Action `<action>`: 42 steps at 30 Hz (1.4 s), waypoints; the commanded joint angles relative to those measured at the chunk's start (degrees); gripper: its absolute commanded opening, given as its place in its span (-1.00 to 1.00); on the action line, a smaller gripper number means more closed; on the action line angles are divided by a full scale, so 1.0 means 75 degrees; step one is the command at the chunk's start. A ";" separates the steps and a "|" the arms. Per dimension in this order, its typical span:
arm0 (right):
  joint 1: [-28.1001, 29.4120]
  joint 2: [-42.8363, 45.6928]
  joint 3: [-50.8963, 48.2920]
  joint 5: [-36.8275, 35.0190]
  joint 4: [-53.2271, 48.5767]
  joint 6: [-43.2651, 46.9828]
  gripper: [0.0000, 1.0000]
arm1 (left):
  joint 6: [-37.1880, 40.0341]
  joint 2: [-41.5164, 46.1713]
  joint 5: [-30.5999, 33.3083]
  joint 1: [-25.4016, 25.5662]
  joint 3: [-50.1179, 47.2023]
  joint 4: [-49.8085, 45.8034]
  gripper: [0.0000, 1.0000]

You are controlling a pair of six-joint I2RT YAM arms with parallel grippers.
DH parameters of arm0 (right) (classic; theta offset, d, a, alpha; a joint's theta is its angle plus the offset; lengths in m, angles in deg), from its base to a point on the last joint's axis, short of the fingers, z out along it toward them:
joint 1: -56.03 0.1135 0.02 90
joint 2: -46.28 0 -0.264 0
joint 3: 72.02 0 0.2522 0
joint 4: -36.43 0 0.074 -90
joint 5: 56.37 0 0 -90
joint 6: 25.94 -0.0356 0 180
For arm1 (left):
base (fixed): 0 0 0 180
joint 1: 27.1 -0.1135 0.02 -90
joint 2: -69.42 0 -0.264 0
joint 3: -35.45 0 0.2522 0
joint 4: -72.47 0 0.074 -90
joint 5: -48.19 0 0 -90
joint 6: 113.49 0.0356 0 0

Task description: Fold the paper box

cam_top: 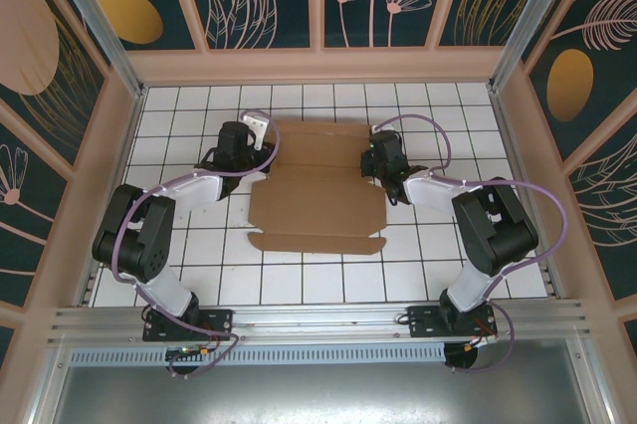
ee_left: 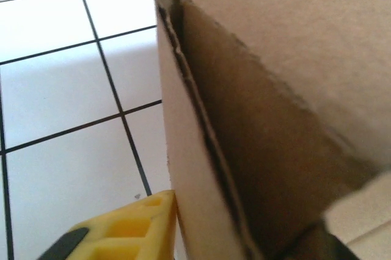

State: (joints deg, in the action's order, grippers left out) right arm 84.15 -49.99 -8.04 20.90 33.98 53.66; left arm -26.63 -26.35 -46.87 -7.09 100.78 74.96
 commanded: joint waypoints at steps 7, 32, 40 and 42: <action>0.0129 -0.0087 -0.0018 0.0000 -0.0823 -0.0249 -1.00 | -0.0278 0.0101 0.1824 -0.0020 -0.0167 0.0282 -0.81; 0.0920 -0.0230 0.0861 -0.2322 -0.2092 -0.2458 -1.00 | -0.2327 0.0054 0.4030 0.0296 -0.0243 -0.0213 -1.00; 0.1022 -0.0408 0.0753 -0.2792 -0.1807 -0.2079 -1.00 | -0.3172 0.0505 0.2786 0.0306 -0.1184 0.0961 -0.90; 0.0984 -0.0490 0.0705 -0.2680 -0.1673 -0.1905 -1.00 | -0.3395 0.0663 0.2620 0.0319 -0.1518 0.1307 -0.88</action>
State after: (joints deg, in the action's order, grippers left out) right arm 93.22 -52.26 -1.42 6.89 23.14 40.51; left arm -44.46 -23.40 -28.05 -3.07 92.63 80.42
